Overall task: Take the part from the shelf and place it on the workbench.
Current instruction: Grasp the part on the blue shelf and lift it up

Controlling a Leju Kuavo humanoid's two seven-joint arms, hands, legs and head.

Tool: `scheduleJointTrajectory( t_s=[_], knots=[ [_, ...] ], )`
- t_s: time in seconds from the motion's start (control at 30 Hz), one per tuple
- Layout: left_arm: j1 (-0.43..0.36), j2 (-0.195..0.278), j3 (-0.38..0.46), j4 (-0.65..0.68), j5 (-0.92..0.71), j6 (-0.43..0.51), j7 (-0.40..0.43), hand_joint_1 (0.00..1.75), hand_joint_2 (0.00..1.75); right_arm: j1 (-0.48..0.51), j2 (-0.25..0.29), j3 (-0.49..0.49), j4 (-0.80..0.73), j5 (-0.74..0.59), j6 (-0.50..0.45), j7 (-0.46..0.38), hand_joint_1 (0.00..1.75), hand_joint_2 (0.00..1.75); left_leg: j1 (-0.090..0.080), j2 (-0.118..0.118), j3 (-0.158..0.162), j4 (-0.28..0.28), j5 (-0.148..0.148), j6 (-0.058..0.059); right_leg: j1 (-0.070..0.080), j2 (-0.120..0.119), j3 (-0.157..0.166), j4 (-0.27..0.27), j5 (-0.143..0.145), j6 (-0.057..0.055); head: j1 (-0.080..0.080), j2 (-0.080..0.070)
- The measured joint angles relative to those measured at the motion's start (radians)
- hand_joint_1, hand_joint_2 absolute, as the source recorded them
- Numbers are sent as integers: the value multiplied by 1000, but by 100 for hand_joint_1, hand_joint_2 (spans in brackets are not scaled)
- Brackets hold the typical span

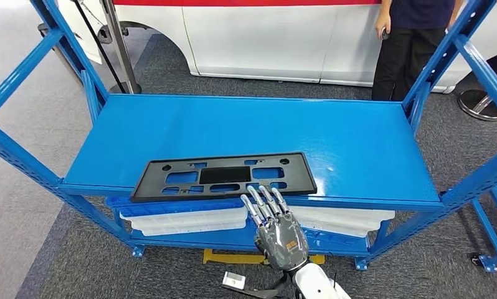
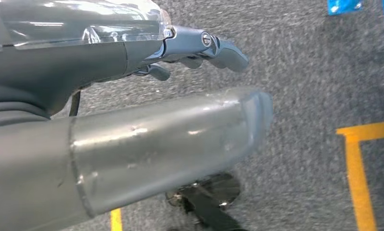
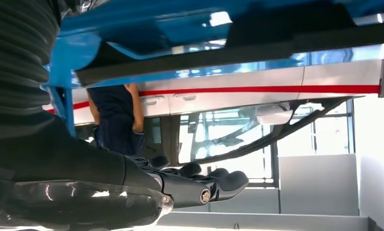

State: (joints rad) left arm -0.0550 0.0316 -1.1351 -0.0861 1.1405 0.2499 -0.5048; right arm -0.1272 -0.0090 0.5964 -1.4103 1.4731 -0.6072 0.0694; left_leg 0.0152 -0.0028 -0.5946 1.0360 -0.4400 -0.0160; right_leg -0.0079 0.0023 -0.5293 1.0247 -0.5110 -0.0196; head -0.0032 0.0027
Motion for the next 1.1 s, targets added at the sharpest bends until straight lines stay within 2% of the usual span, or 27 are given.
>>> scheduleJointTrajectory(
  t_s=[0.1,0.17,0.2,0.27,0.3,0.33,0.37,0.43,0.47,0.5,0.57,0.63,0.67,0.7,0.73,0.77,0.8,0.83,0.87,0.93,0.97,1.0,1.03,1.1],
  knots=[
    [-2,2,-3,-1,7,0,9,0,0,-9,1,2,-6,-8,3,-2,0,175,-2,-1,9,-21,-9,19,1,-1,2,-4,-6,16,0,0],
    [-1,2,-6,-2,11,0,15,0,0,-14,1,3,-11,-13,4,-3,0,175,3,-1,20,-30,-12,33,1,-1,-10,31,-29,24,0,0],
    [-1,2,-6,-2,13,0,17,0,0,-16,1,3,-12,-15,5,-4,0,175,4,-1,26,-34,-13,40,0,-1,-34,79,-51,27,0,0],
    [-2,4,-7,-2,14,0,20,0,0,-17,1,3,-13,-16,8,-3,0,175,3,0,34,-34,-21,49,0,-1,-113,215,-99,29,0,0],
    [-3,4,-7,-2,16,0,21,0,0,-16,1,3,-12,-16,10,-3,0,175,2,-1,38,-34,-26,50,-1,-1,-150,268,-107,30,0,0],
    [-2,5,-7,-2,17,0,23,0,0,-15,1,3,-12,-17,11,-3,0,175,1,-1,45,-34,-31,51,-1,-1,-172,288,-95,30,0,0],
    [-1,5,-8,-2,19,0,25,0,0,-15,1,3,-12,-17,13,-3,0,175,1,-3,53,-34,-37,49,-1,-2,-175,269,-63,28,0,0],
    [-1,5,-8,-3,21,0,29,0,0,-17,1,3,-12,-17,15,-4,0,175,1,-5,72,-33,-52,44,0,-1,-135,147,27,20,0,0],
    [-2,5,-9,-4,22,0,31,0,0,-18,1,4,-12,-17,16,-4,0,175,-2,-6,79,-32,-60,39,2,-1,-111,88,57,16,0,0],
    [-3,5,-11,-4,22,0,33,0,0,-20,1,4,-12,-17,17,-4,0,175,-3,-6,83,-31,-67,34,4,-2,-93,47,70,12,0,0],
    [-4,6,-14,-5,23,0,35,0,0,-23,2,7,-12,-18,19,-4,0,175,-5,-5,87,-31,-74,23,9,1,-82,22,60,6,0,0],
    [-5,8,-15,-6,23,0,36,0,0,-25,3,8,-12,-18,22,-4,0,175,-3,-3,88,-28,-83,14,5,3,-75,12,55,-1,0,0],
    [-6,9,-15,-7,23,0,36,0,0,-27,5,10,-12,-18,25,-4,0,175,-2,-2,81,-7,-96,9,2,2,-69,7,54,-6,0,0],
    [-7,10,-15,-8,23,1,37,0,0,-30,6,12,-12,-17,29,-4,0,175,-1,-2,62,33,-116,4,-1,0,-62,2,52,-11,0,0],
    [-7,10,-16,-9,23,1,37,0,0,-33,8,15,-12,-17,34,-5,0,175,0,-2,29,96,-141,-1,-1,-1,-56,1,48,-15,0,0],
    [-8,11,-16,-9,23,1,38,0,0,-35,8,18,-10,-17,40,-5,0,175,1,-2,-12,166,-166,-5,-1,-2,-52,0,44,-18,0,0],
    [-8,12,-17,-9,24,2,40,0,0,-36,9,22,-8,-16,45,-5,0,175,2,-2,-49,224,-178,-8,-1,-2,-48,0,40,-20,0,0],
    [-6,12,-17,-9,25,2,41,0,0,-37,9,26,-6,-15,50,-5,0,175,2,-2,-75,255,-172,-10,-1,-2,-42,0,36,-20,0,0],
    [-5,13,-19,-9,25,2,42,0,0,-38,9,29,-2,-14,56,-5,0,175,2,-1,-82,244,-144,-10,-1,0,-36,1,31,-19,0,0],
    [-4,16,-22,-9,26,2,44,0,0,-44,11,36,6,-13,66,-5,0,175,3,-1,-49,126,-53,-6,-1,2,-20,1,19,-15,0,0],
    [-4,18,-24,-9,26,1,44,0,0,-50,13,39,12,-13,72,-4,0,175,1,-1,-26,63,-19,-2,1,2,-15,2,14,-11,0,0],
    [-6,20,-25,-9,26,0,44,0,0,-57,15,42,18,-13,76,-4,0,175,-2,-1,-8,16,-3,3,2,3,-13,3,10,-6,0,0],
    [-7,20,-26,-9,26,0,44,0,0,-63,16,45,25,-13,80,-3,0,175,-4,-1,1,-8,-1,9,4,3,-13,3,8,-2,0,0],
    [-9,20,-30,-10,25,-1,43,0,0,-75,20,51,38,-12,86,-2,0,175,-5,-2,5,-19,-8,20,5,2,-14,0,6,8,0,0]
  ],
)
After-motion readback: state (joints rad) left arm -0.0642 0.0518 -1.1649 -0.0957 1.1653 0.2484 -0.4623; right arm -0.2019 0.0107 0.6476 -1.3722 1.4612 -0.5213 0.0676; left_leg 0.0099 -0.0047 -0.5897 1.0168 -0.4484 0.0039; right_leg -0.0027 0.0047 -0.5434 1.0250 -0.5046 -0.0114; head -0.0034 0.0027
